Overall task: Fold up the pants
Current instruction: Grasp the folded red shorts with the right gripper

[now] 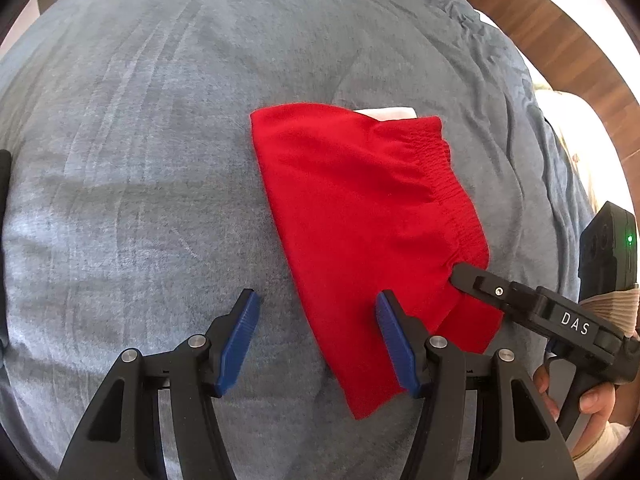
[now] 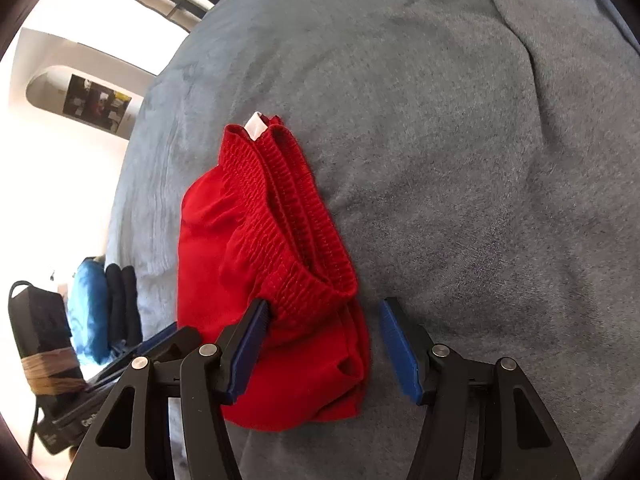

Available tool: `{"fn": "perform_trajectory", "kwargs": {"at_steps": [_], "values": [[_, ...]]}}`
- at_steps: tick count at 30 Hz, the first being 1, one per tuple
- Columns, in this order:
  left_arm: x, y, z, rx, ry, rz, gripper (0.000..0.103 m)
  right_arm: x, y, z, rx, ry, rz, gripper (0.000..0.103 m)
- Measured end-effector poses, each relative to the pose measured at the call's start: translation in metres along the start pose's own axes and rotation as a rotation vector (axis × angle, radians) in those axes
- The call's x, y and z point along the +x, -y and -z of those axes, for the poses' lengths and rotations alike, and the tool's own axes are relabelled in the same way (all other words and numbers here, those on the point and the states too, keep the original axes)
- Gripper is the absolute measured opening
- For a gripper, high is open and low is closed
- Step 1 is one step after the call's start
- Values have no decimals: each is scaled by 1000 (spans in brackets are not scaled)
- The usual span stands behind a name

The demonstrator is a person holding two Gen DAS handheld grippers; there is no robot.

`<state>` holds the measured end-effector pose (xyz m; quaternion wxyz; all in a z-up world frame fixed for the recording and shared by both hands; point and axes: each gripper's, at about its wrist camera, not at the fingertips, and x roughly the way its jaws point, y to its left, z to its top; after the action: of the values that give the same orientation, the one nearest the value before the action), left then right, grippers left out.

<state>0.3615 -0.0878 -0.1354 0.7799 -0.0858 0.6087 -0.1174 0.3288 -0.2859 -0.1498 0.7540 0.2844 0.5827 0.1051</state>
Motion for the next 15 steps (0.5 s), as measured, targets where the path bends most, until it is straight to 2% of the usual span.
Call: {"fn": "perform_trajectory", "kwargs": {"at_steps": [15], "values": [[20, -3, -15, 28, -7, 15, 61, 13, 11, -11, 88, -60, -97, 59]]}}
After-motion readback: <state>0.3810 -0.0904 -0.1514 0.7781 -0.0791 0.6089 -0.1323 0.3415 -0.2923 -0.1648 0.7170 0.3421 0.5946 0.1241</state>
